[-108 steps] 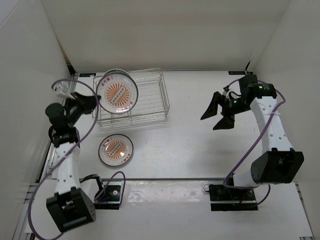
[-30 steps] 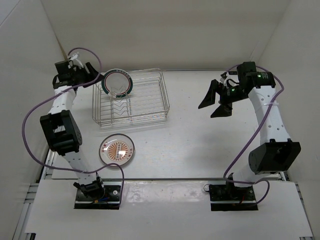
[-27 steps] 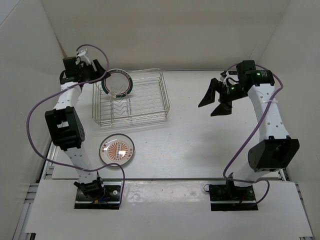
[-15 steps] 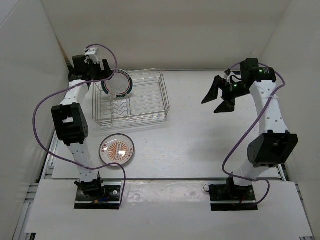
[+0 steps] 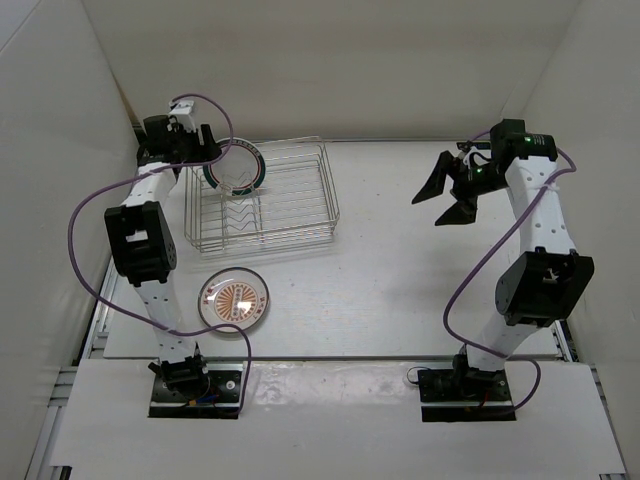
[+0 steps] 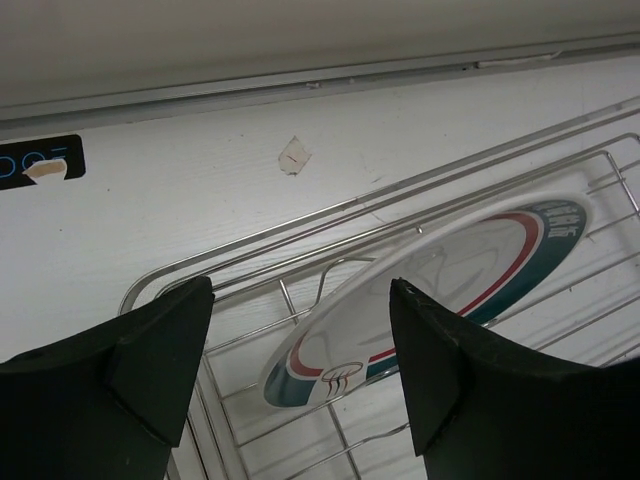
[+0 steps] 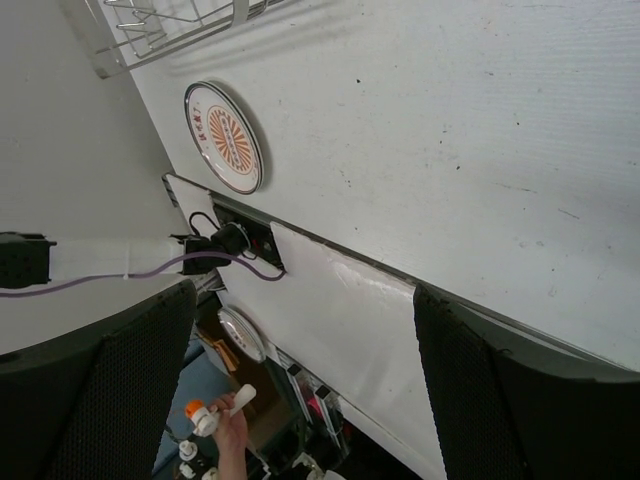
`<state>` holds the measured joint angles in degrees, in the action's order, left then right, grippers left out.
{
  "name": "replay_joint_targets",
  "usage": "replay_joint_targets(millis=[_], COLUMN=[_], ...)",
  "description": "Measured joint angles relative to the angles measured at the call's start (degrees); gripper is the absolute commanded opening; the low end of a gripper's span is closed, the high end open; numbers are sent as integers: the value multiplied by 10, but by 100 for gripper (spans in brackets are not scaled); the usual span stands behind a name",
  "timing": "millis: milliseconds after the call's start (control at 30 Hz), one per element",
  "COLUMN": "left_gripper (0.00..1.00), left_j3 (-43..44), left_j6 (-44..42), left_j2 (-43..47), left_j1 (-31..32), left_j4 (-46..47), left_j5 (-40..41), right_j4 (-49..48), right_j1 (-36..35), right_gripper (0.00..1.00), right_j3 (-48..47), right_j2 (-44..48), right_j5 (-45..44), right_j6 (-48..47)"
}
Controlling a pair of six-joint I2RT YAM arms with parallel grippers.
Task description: Unload the plates from the dish rack
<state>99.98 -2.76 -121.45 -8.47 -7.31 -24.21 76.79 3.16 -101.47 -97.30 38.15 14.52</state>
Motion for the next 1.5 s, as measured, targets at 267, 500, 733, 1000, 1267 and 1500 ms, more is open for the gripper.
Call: replay_joint_targets(millis=[267, 500, 733, 1000, 1267, 1500], left_gripper=[44, 13, 2, 0, 0, 0], left_j3=[-13, -28, -28, -22, -64, -131], left_j6=[-10, -28, -26, 52, 179, 330], left_j2=[-1, -1, -1, -1, 70, 204], left_j1=[-2, -26, -32, -47, -38, 0], left_j4=[8, 23, 24, 92, 239, 267], left_j5=[-45, -117, -137, -146, -96, -64], right_j4=[0, 0, 0, 0, 0, 0], right_j1=[18, 31, 37, 42, 44, 38], right_gripper=[90, 90, 90, 90, 90, 90], right_j3=[1, 9, 9, 9, 10, 7], right_j2=[-14, -17, -26, -30, -26, -2], right_j5=[23, 33, 49, 56, 59, 129], right_j6=[-2, -3, -4, -9, -11, 4])
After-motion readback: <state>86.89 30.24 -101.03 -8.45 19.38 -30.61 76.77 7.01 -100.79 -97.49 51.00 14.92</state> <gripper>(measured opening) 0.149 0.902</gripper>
